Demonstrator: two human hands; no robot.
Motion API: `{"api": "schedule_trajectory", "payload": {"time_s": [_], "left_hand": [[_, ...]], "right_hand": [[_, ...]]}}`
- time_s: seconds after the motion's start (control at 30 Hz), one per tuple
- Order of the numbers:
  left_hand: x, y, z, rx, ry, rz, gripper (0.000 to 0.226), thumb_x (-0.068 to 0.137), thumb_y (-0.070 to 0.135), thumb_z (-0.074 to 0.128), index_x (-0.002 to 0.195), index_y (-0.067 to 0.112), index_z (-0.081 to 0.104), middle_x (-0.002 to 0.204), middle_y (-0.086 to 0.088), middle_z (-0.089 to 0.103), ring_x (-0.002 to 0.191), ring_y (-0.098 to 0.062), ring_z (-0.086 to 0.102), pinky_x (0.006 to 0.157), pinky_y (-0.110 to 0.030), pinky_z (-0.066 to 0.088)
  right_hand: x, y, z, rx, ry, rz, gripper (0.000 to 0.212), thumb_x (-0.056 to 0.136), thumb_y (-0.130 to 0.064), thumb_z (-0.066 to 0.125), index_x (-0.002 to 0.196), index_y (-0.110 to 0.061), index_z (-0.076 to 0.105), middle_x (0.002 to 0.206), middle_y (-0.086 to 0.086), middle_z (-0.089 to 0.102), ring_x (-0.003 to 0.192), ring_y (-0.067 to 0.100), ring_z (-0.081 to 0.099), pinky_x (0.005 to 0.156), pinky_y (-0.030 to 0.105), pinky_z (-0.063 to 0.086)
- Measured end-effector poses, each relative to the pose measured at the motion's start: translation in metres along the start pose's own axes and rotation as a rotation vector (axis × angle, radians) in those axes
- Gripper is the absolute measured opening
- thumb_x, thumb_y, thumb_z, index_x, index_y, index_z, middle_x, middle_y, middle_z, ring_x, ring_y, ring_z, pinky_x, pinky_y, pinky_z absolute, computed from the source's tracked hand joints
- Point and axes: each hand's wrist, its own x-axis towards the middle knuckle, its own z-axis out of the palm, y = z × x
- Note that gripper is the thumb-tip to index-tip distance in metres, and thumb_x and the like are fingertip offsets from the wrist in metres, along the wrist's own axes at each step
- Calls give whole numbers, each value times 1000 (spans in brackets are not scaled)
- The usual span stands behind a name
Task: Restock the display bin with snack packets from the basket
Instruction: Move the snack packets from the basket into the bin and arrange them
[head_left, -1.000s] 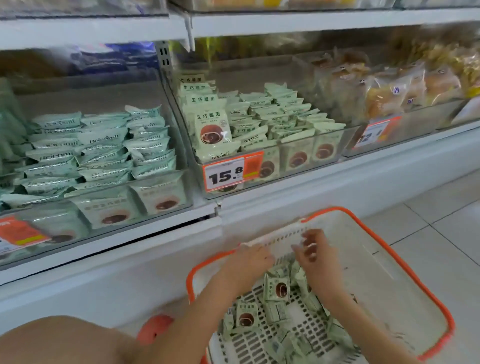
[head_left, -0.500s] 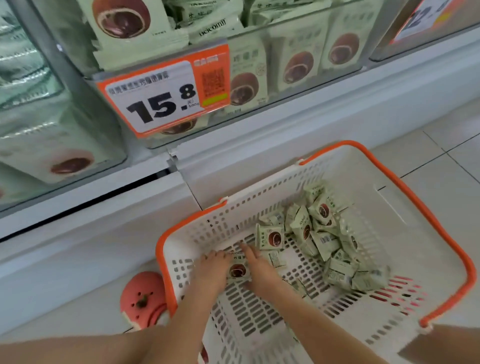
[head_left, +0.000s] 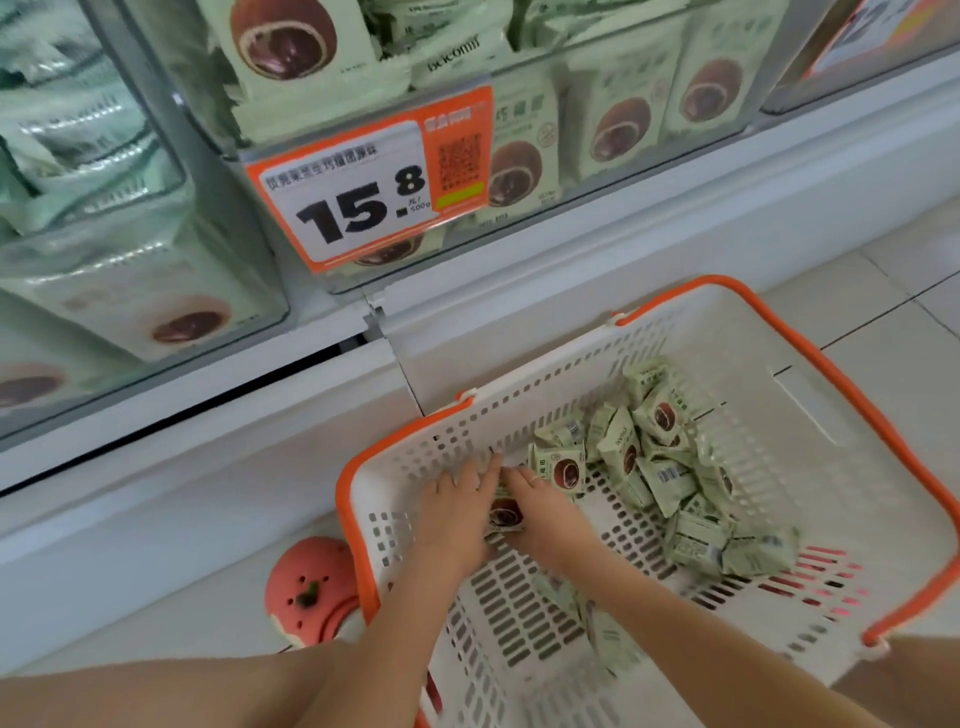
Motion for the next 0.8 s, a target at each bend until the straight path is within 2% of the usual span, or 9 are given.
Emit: {"api": "schedule_trajectory", "payload": {"time_s": [0.07, 0.17, 0.3, 0.4, 0.5, 0.57, 0.67, 0.73, 0.8], "left_hand": [[-7, 7, -20, 40, 89, 21, 86, 83, 22, 68, 149, 16, 14, 146, -8, 27, 125, -29, 43, 102, -39, 38], [-19, 11, -59, 110, 192, 45, 67, 82, 21, 68, 138, 11, 33, 136, -7, 41, 121, -27, 45, 98, -38, 38], [-50, 9, -113, 282, 395, 176, 64, 63, 36, 79, 118, 11, 57, 110, -4, 61, 98, -22, 60, 75, -34, 49], [-72, 4, -146, 356, 566, 274, 61, 69, 29, 71, 124, 10, 51, 115, -3, 56, 99, -23, 56, 79, -36, 43], [-101, -1, -190, 410, 857, 315, 87, 49, 43, 82, 122, 9, 50, 109, -2, 62, 90, -21, 60, 71, -33, 47], [-117, -9, -220, 361, 1050, 270, 98, 51, 49, 81, 131, 8, 42, 118, -5, 62, 96, -22, 63, 73, -32, 49], [-139, -33, -264, 225, 1252, 87, 81, 61, 33, 80, 129, 4, 48, 114, -12, 61, 94, -29, 63, 72, -34, 52], [-150, -51, -287, 86, 1273, -12, 54, 69, 20, 76, 117, 5, 58, 104, -13, 58, 88, -30, 59, 67, -36, 50], [-152, -66, -300, -76, 1179, -124, 39, 80, 23, 69, 115, 9, 56, 106, -10, 51, 90, -27, 56, 61, -32, 45]], "right_hand": [[-8, -8, -20, 48, 50, -47, 76, 80, -19, 69, 145, -18, 28, 145, 0, 36, 128, 22, 45, 100, 33, 44], [-25, -22, -53, 112, 106, -65, 78, 81, -28, 71, 144, -18, 27, 145, -2, 37, 123, 19, 50, 97, 30, 44], [-50, -43, -99, 194, 171, -120, 70, 82, -35, 71, 139, -20, 34, 134, -7, 41, 107, 9, 51, 84, 21, 41], [-68, -60, -138, 303, 259, -168, 47, 85, -28, 69, 126, -25, 47, 118, -15, 53, 96, 3, 54, 82, 21, 41], [-87, -84, -188, 314, 338, -295, 34, 83, -19, 71, 110, -27, 53, 100, -17, 59, 76, -6, 57, 72, 24, 44], [-99, -105, -229, 335, 461, -337, 31, 80, -15, 74, 102, -26, 55, 93, -13, 61, 76, 3, 60, 67, 22, 49], [-113, -136, -286, 367, 789, -418, 32, 80, -15, 74, 105, -23, 57, 96, -7, 62, 83, 12, 60, 70, 19, 48], [-113, -160, -316, 360, 882, -462, 35, 80, -16, 75, 111, -19, 59, 103, -1, 62, 87, 11, 59, 67, 13, 49], [-102, -185, -336, 256, 847, -485, 36, 79, -20, 75, 111, -19, 60, 104, -5, 63, 88, 8, 59, 75, 17, 49]]}}
